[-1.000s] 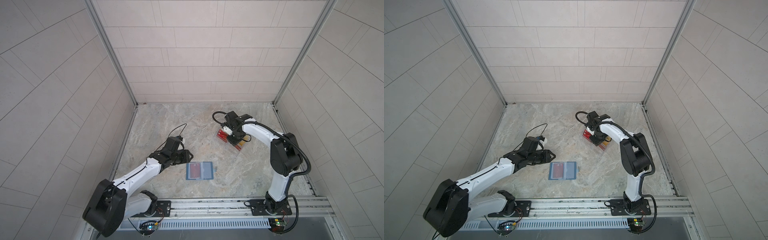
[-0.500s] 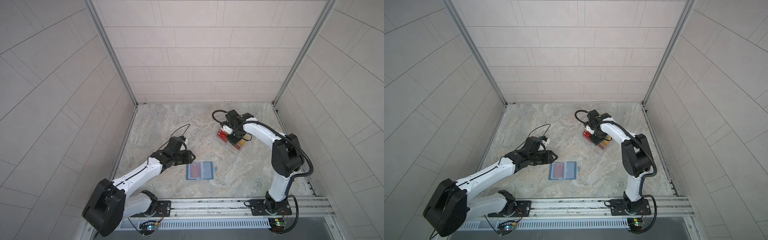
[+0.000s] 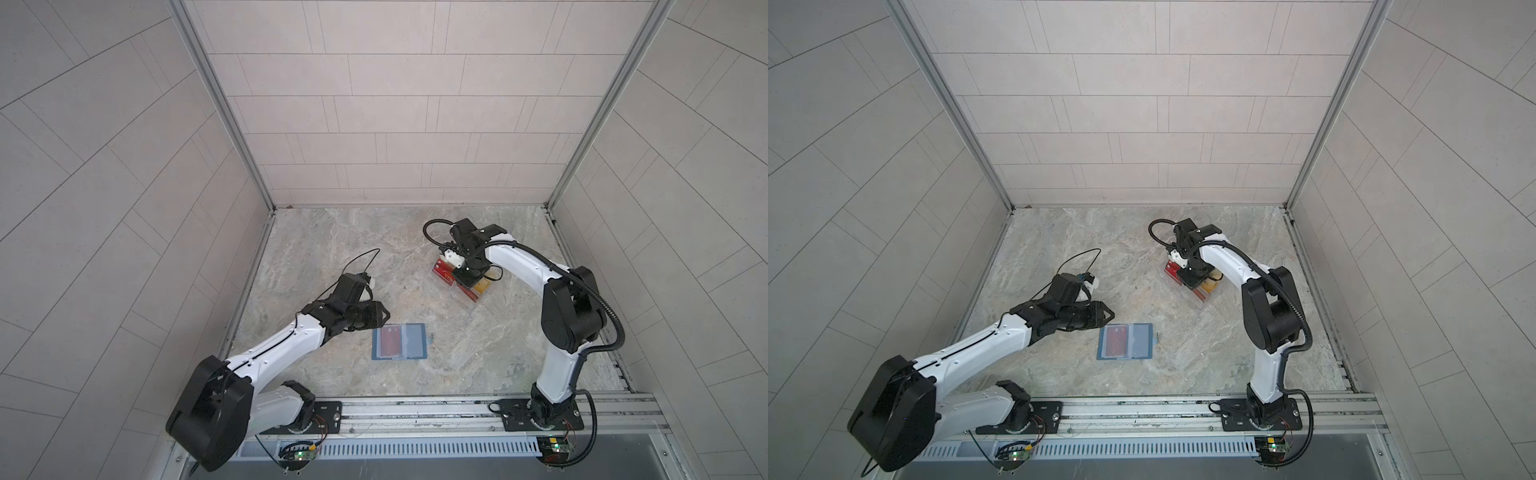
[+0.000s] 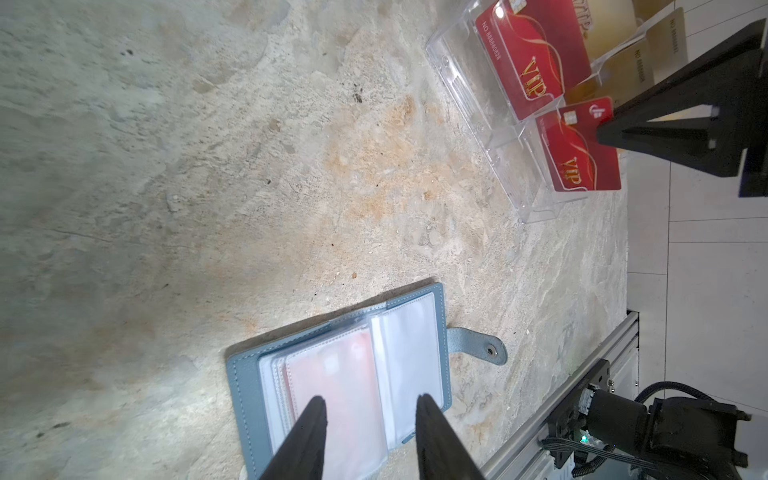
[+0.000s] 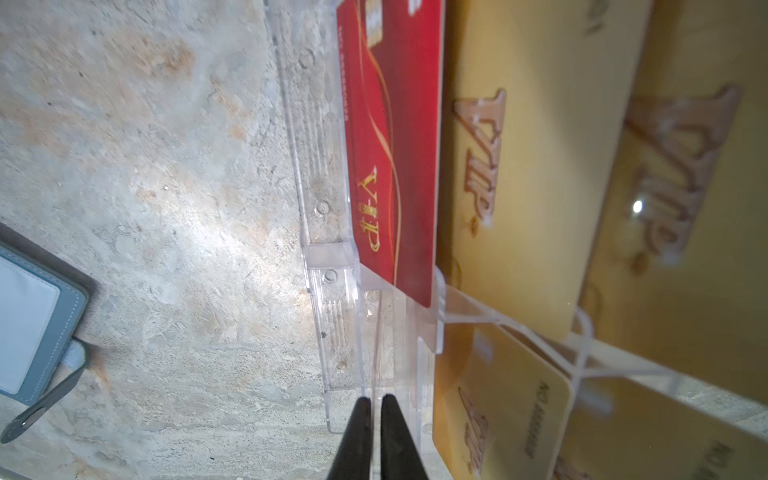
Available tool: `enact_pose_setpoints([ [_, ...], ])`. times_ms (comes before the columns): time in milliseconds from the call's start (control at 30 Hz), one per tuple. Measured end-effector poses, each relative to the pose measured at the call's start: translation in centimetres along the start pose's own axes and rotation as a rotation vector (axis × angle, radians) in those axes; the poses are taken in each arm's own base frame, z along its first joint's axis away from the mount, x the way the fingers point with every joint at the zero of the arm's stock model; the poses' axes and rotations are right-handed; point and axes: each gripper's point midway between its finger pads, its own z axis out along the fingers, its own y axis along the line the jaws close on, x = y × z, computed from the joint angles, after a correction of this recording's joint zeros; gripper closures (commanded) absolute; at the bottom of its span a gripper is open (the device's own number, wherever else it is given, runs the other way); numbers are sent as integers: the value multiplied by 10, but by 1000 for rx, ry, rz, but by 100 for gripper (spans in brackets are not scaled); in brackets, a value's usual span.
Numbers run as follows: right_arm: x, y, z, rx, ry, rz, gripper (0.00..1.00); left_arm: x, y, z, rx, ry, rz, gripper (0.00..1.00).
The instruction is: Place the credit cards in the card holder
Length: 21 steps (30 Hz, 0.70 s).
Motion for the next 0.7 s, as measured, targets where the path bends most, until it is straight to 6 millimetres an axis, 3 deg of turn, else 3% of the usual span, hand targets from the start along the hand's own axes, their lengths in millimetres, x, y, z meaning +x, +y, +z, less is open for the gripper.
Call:
enact_pose_setpoints([
  [333,-2,-3,-1,16,2,0,81,-3,-1,1,-3,4,-1,60],
  [700,-12,-20,-18,105,-21,0,82,-1,0,4,-10,17,-5,60],
])
